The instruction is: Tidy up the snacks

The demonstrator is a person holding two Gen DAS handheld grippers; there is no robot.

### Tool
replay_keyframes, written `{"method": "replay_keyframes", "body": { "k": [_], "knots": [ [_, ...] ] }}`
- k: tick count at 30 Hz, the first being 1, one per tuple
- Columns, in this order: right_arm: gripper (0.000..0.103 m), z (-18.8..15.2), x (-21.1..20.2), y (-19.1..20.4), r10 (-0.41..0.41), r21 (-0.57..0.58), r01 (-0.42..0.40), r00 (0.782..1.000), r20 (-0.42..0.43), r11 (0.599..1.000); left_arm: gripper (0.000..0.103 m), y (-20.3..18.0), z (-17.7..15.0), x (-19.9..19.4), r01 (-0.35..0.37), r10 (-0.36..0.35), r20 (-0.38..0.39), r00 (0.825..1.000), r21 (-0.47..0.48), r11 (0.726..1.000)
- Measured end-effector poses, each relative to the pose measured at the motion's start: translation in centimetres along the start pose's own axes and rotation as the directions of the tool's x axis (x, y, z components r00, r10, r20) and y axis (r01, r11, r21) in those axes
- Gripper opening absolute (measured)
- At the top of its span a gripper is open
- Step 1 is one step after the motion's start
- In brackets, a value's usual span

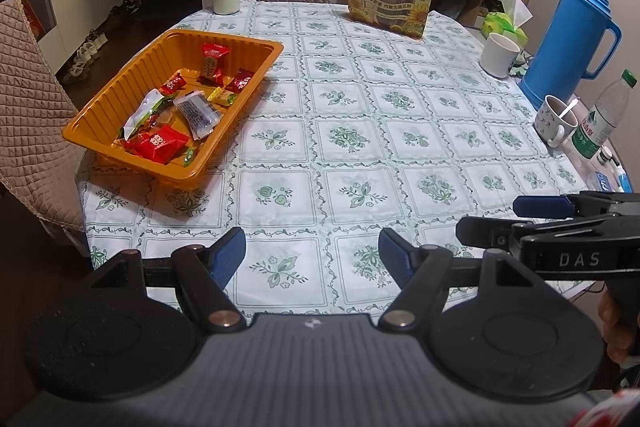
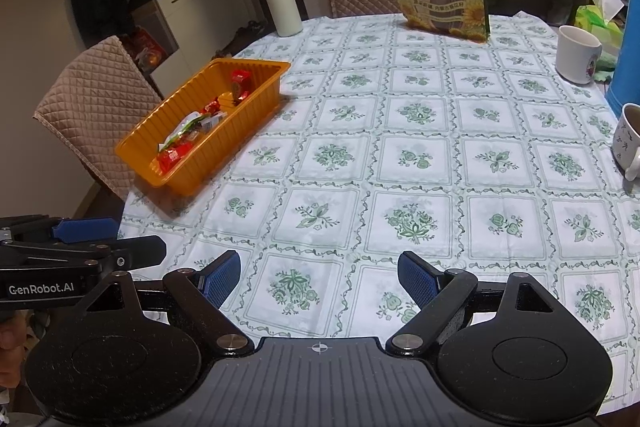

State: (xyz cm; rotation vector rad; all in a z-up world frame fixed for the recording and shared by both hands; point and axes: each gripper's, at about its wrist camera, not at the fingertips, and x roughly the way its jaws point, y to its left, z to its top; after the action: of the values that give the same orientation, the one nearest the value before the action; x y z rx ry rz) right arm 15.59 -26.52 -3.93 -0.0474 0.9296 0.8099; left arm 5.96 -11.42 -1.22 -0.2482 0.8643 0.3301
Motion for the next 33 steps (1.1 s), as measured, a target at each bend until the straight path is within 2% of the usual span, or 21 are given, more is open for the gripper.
{"method": "replay_keyframes", "body": {
  "k": [33],
  "knots": [
    [0.085, 0.37, 0.36, -0.44, 0.014, -0.006, -0.014, 1.0, -0.003, 1.0, 0.071, -0.61, 0.17, 0.43, -0.017, 0.017, 0.008, 1.0, -0.015, 1.0]
  ]
}}
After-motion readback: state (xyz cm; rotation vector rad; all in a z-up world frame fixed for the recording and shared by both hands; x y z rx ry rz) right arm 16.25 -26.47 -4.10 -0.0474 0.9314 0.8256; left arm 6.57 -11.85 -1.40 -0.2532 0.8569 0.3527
